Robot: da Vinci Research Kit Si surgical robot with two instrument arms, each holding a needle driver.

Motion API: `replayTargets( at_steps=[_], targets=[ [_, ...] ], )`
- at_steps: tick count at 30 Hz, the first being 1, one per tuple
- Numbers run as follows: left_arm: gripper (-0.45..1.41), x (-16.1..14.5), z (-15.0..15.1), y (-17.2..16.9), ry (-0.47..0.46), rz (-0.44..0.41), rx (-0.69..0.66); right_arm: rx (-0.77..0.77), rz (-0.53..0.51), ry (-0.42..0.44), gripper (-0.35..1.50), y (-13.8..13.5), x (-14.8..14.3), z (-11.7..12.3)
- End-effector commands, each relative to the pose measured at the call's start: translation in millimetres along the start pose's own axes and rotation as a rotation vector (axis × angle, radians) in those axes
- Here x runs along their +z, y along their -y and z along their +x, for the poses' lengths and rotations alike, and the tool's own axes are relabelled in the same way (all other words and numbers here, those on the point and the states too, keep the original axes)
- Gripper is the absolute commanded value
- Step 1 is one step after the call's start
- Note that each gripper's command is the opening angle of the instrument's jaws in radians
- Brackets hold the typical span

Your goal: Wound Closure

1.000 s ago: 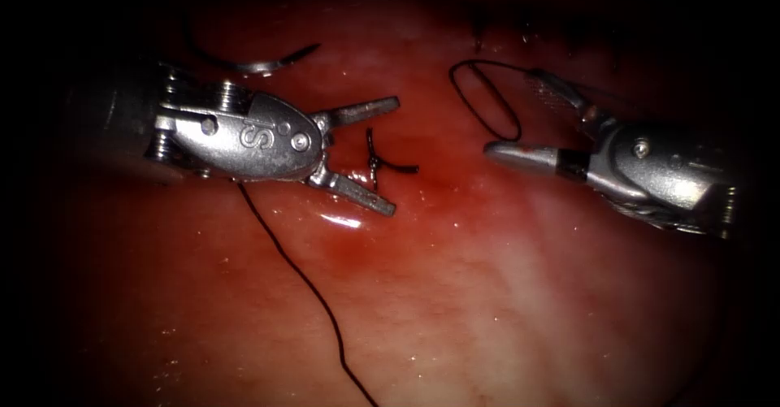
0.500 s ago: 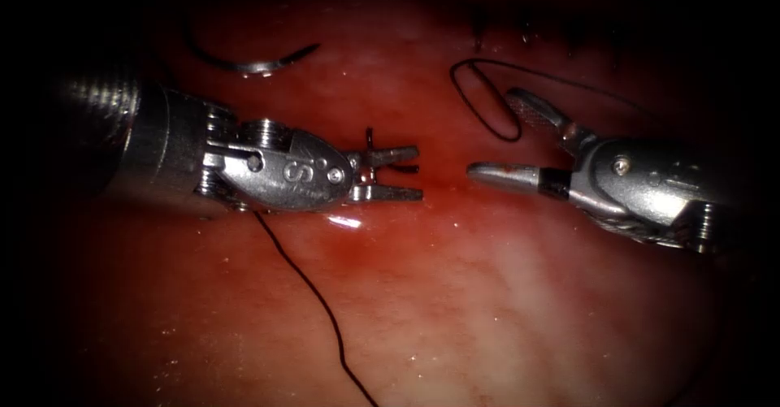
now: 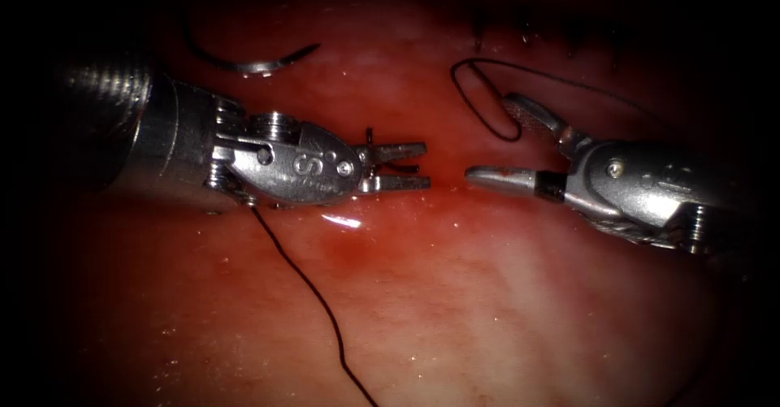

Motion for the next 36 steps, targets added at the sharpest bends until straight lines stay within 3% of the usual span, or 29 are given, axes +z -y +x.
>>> replayTargets(
  at_steps=[1, 3, 7, 12, 17, 24, 33, 36],
  targets=[
    [-0.17, 0.8, 0.1, -0.2, -0.002, -0.002, 0.000, -0.001, 0.001, -0.002, 1.08, 0.2, 0.8, 0.0],
    [-0.45, 0.6, 0.0, -0.4, -0.002, -0.002, 0.000, -0.001, 0.001, -0.002, 1.08, 0.2, 0.8, -0.1],
    [-0.45, -0.4, -0.2, -0.9, 0.000, -0.008, 0.014, -0.003, 0.003, 0.003, 1.01, 0.3, 0.9, -0.3],
    [-0.45, -2.4, -1.0, -1.1, -0.032, 0.003, 0.017, -0.180, 0.125, -0.019, 0.96, 0.8, 2.7, -2.1],
    [-0.45, -3.4, -1.6, -0.9, -0.038, -0.004, 0.021, -0.342, 0.176, -0.062, 0.96, 1.7, 5.6, -3.1],
    [-0.45, -3.9, -1.9, -1.1, -0.043, -0.012, 0.022, -0.559, 0.142, -0.080, 0.98, 1.9, 8.5, -2.1],
    [-0.45, -4.6, -2.0, -1.4, -0.062, -0.044, 0.025, -0.629, 0.096, -0.107, 0.99, 2.8, 10.8, -1.3],
    [-0.45, -4.7, -2.0, -1.6, -0.072, -0.061, 0.025, -0.683, 0.080, -0.159, 0.99, 3.3, 11.7, -1.5]
  ],
)
